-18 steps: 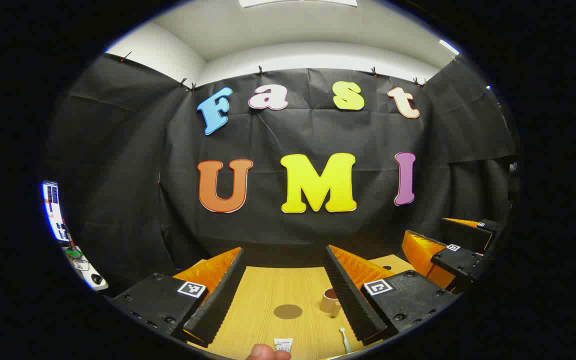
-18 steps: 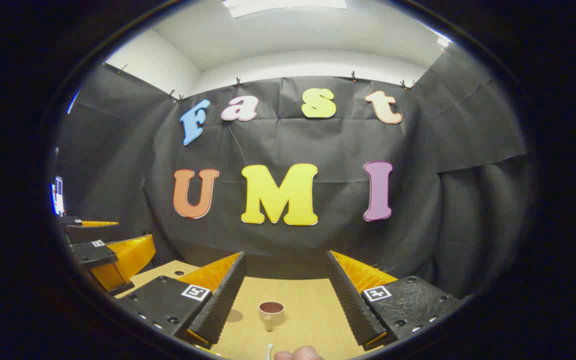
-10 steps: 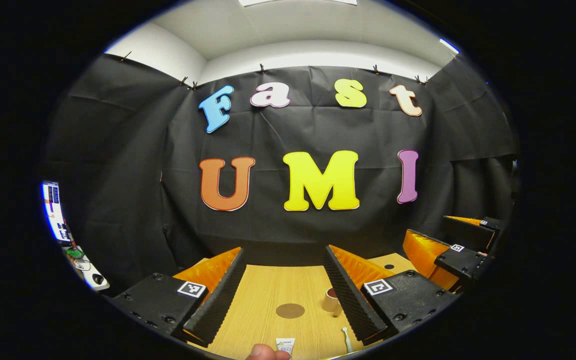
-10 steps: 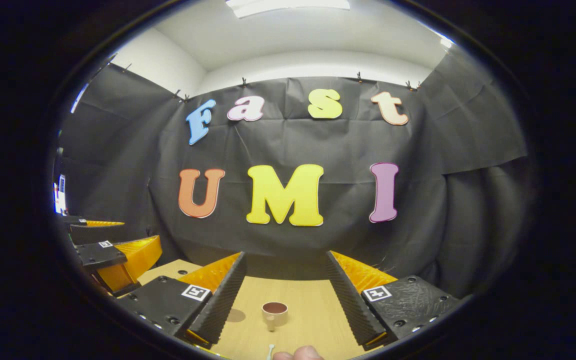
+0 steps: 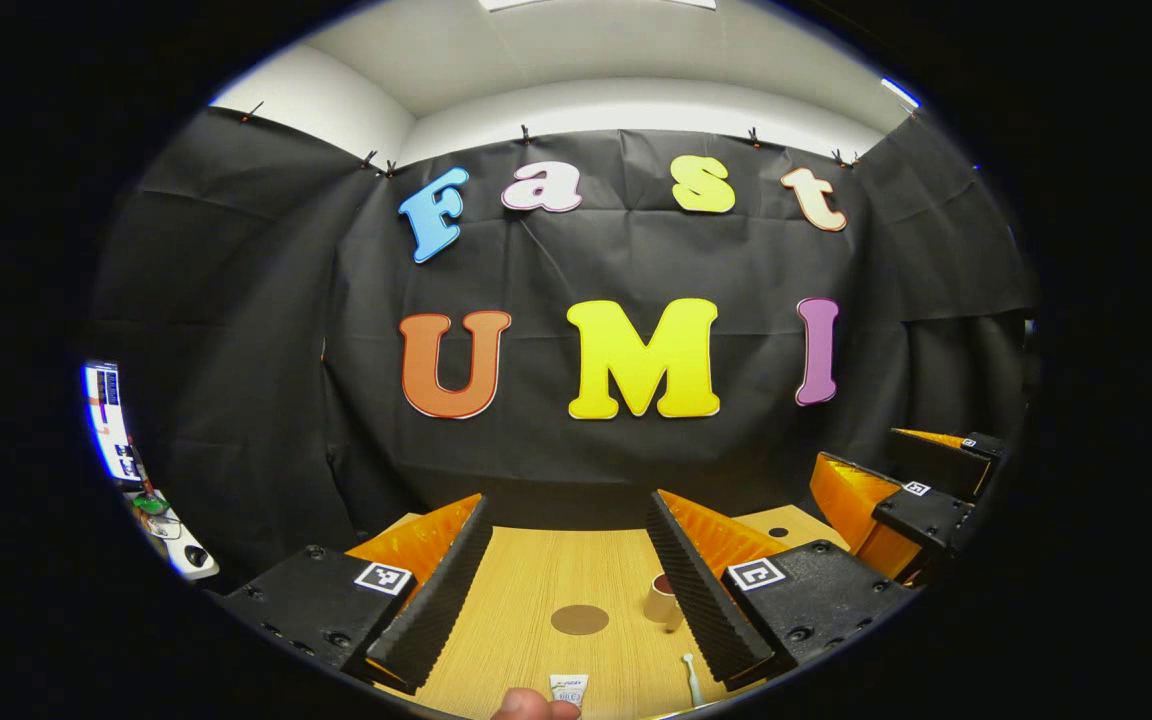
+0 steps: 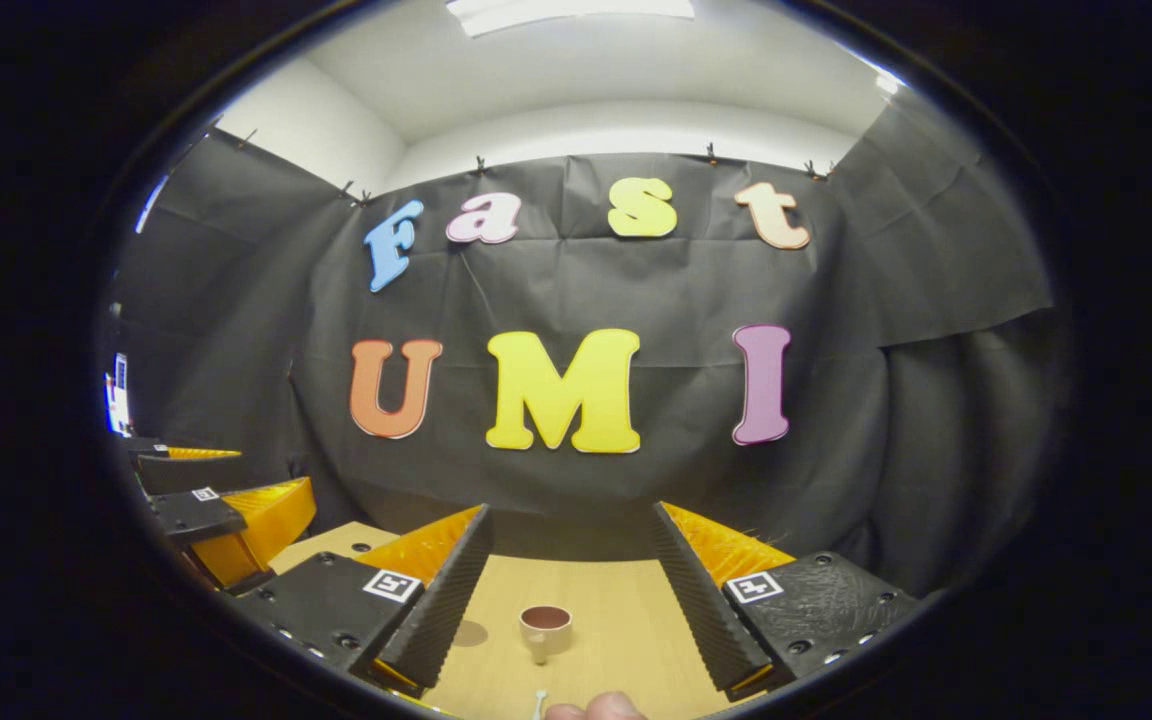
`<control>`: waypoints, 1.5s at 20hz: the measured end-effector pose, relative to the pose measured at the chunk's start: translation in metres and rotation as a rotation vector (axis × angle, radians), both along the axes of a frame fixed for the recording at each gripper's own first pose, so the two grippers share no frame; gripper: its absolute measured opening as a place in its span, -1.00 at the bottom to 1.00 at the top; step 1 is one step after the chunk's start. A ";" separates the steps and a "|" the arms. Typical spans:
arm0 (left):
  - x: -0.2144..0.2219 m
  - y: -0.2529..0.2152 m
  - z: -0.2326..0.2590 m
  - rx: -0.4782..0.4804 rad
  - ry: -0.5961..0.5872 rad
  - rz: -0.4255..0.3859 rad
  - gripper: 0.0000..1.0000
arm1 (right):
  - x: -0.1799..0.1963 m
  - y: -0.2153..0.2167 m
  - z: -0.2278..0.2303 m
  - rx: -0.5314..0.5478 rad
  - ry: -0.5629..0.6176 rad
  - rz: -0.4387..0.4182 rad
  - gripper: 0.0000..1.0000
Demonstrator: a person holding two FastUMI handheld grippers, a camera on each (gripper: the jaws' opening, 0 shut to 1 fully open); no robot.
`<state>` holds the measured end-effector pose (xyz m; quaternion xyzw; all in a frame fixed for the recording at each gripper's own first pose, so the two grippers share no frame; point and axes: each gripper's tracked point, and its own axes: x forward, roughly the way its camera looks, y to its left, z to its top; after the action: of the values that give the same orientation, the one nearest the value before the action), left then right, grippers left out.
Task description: Put the toothbrush and toothpaste on the desktop into the cup, then pick up the cup and place it on the coaster on the desktop.
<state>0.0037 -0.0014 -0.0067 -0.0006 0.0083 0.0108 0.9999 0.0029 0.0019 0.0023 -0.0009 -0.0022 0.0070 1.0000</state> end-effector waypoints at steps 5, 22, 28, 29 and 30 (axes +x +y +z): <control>0.002 -0.001 -0.002 0.003 -0.002 0.002 0.96 | 0.002 0.004 -0.005 -0.010 0.017 0.012 0.94; 0.010 0.004 -0.053 0.026 0.124 0.010 0.97 | 0.016 -0.006 -0.065 -0.007 0.192 0.018 0.89; -0.005 -0.010 -0.120 0.017 0.309 -0.029 0.98 | 0.000 -0.013 -0.129 -0.032 0.355 0.020 0.90; -0.008 -0.013 -0.133 0.022 0.340 -0.039 0.98 | -0.003 -0.011 -0.140 -0.038 0.385 0.029 0.90; -0.011 -0.014 -0.145 0.026 0.372 -0.044 0.97 | -0.005 -0.009 -0.154 -0.045 0.416 0.039 0.90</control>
<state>-0.0077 -0.0156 -0.1520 0.0147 0.1931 -0.0111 0.9810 -0.0022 -0.0075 -0.1514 -0.0219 0.2044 0.0262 0.9783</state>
